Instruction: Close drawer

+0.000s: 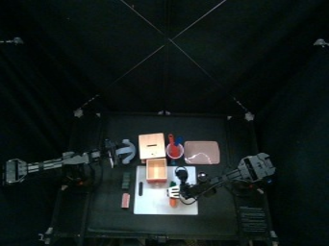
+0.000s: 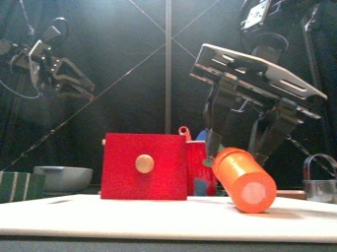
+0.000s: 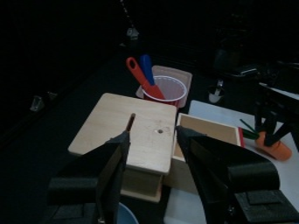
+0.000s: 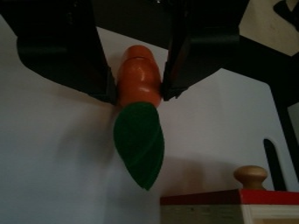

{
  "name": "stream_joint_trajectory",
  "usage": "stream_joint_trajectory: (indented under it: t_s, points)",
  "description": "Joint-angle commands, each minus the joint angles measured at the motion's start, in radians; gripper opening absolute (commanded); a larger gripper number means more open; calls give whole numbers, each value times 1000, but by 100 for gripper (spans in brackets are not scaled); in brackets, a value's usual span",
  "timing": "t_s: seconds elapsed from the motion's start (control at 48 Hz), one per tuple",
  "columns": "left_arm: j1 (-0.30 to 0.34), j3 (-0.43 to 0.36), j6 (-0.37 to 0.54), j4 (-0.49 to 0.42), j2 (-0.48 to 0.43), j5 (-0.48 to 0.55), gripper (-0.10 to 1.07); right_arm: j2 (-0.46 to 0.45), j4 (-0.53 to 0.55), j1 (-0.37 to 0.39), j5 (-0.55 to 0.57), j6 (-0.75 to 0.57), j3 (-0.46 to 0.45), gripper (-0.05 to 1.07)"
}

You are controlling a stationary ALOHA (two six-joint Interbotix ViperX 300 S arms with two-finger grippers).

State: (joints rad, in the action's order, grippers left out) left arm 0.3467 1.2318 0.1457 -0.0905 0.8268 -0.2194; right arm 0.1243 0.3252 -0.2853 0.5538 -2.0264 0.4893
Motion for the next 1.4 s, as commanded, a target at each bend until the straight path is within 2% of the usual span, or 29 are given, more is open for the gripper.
stream_joint_trajectory:
  t_s: [0.0, 0.25, 0.542, 0.729, 0.938, 1.042, 1.188, 1.375]
  points:
    - [-2, -15, -2, 0, -3, -2, 84, -11, 2, 2, -12, -3, -9, 82]
    - [-2, -14, -2, 2, -3, 0, 84, 6, 0, 5, -18, 2, -15, 87]
    - [-2, -11, 0, 2, -3, 8, 84, -38, 40, -2, 20, 12, -46, 87]
    - [-11, -11, 0, 8, -3, 8, 84, -77, 150, -26, 41, 6, -109, 87]
    - [-38, -18, -2, 11, -3, -3, 84, -137, 347, -75, 179, 29, -146, 86]
    - [-64, -29, 3, 11, -3, -14, 84, -196, 462, -104, 198, 69, -121, 86]
    - [-110, -37, 8, 17, -3, -20, 84, -293, 621, -129, 156, 176, -48, 86]
    - [-176, -48, 6, 87, -3, -21, 84, -370, 687, -129, 101, 281, 61, 86]
